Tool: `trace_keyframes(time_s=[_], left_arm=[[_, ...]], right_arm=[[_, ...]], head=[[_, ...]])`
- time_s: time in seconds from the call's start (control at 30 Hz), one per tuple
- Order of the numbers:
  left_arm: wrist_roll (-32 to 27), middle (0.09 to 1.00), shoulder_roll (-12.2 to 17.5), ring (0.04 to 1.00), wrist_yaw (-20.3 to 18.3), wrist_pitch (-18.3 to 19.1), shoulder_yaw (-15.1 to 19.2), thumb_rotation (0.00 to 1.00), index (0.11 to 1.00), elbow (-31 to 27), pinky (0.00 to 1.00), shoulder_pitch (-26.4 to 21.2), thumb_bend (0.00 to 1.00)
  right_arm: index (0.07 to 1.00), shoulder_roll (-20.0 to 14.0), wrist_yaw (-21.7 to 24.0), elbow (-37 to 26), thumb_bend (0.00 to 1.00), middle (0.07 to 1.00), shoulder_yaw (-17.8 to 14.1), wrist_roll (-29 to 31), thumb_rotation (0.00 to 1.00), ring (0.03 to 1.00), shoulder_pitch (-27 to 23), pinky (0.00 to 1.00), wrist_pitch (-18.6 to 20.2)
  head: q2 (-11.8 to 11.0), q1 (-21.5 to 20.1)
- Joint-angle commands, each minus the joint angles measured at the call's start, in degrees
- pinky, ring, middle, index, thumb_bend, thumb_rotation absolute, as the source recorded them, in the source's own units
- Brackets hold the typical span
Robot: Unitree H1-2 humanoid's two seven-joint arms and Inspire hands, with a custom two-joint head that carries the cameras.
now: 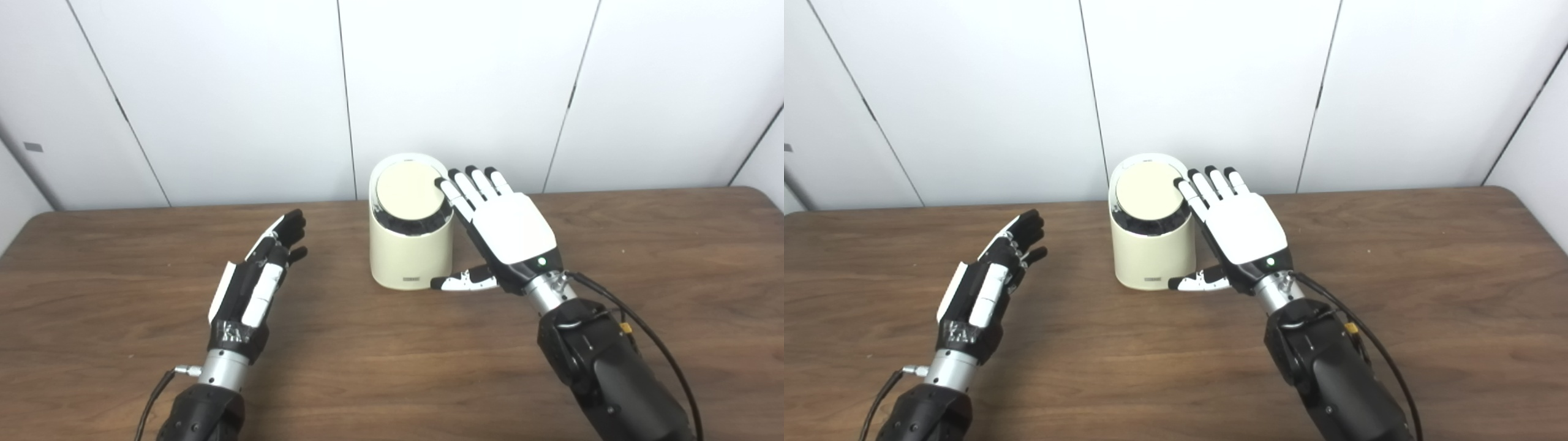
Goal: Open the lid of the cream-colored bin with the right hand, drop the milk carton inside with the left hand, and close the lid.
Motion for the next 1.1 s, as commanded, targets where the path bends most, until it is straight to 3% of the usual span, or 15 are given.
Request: trace_keyframes(time_s=[0.0, 0.5, 0.67, 0.77, 0.83, 0.9, 1.03, 1.07], left_arm=[[-0.7, 0.924, -0.2, 0.941, -0.3, -2.4, 0.0, 0.8, 0.936, -0.8, 0.89, -2.1, 0.75], [-0.2, 0.924, -0.2, 0.941, -0.4, -2.6, -0.1, 0.8, 0.932, -0.6, 0.89, -2.2, 0.74], [-0.1, 0.922, -0.3, 0.939, -0.3, -2.3, -0.1, 0.8, 0.93, -0.8, 0.9, -2.0, 0.75], [-0.1, 0.924, -0.4, 0.938, -0.1, -2.0, -0.1, 0.8, 0.926, -1.4, 0.89, -1.7, 0.74], [0.0, 0.923, -0.6, 0.932, 0.2, -2.1, 0.0, 0.81, 0.919, -1.6, 0.88, -1.6, 0.68], [-0.1, 0.921, -0.7, 0.929, 0.3, -2.2, 0.1, 0.83, 0.915, -1.7, 0.87, -1.5, 0.61], [-0.1, 0.92, -0.7, 0.928, 0.3, -2.2, 0.1, 0.83, 0.914, -1.7, 0.87, -1.5, 0.6], [-0.3, 0.92, -1.1, 0.928, 0.6, -2.7, 0.4, 0.83, 0.914, -1.8, 0.87, -1.4, 0.6]], right_arm=[[0.973, 0.4, -0.7, -2.1, 0.66, 1.0, -0.9, 0.3, 0.61, 1.0, -1.6, 1.0, -0.2], [0.964, 0.8, -1.3, -2.3, 0.68, 0.995, -0.8, 0.5, 0.56, 1.0, -0.9, 1.0, -1.2], [0.996, 1.4, -1.5, -3.3, 0.65, 1.0, -2.2, 2.1, 0.62, 1.0, -0.3, 1.0, -0.7], [1.0, 3.6, -5.0, -4.2, 0.61, 1.0, -5.3, 9.6, 0.65, 1.0, 1.9, 1.0, -2.2], [0.994, 5.8, -8.4, -4.3, 0.49, 1.0, -8.3, 17.8, 0.84, 1.0, 4.2, 1.0, -4.6], [0.982, 7.0, -9.8, -4.2, 0.41, 0.998, -9.7, 21.3, 0.95, 1.0, 5.1, 1.0, -5.9], [0.979, 7.0, -10.3, -4.1, 0.39, 0.997, -9.8, 22.4, 0.98, 1.0, 5.2, 1.0, -6.3], [0.979, 8.7, -12.2, -3.0, 0.39, 0.997, -12.1, 31.0, 0.99, 1.0, 7.7, 1.0, -10.1]], head=[[0.0, -0.1], [-0.2, -0.1], [-0.2, 0.2], [-0.1, 0.5], [0.0, 0.4], [0.0, 0.4], [0.0, 0.4], [0.0, 0.5]])
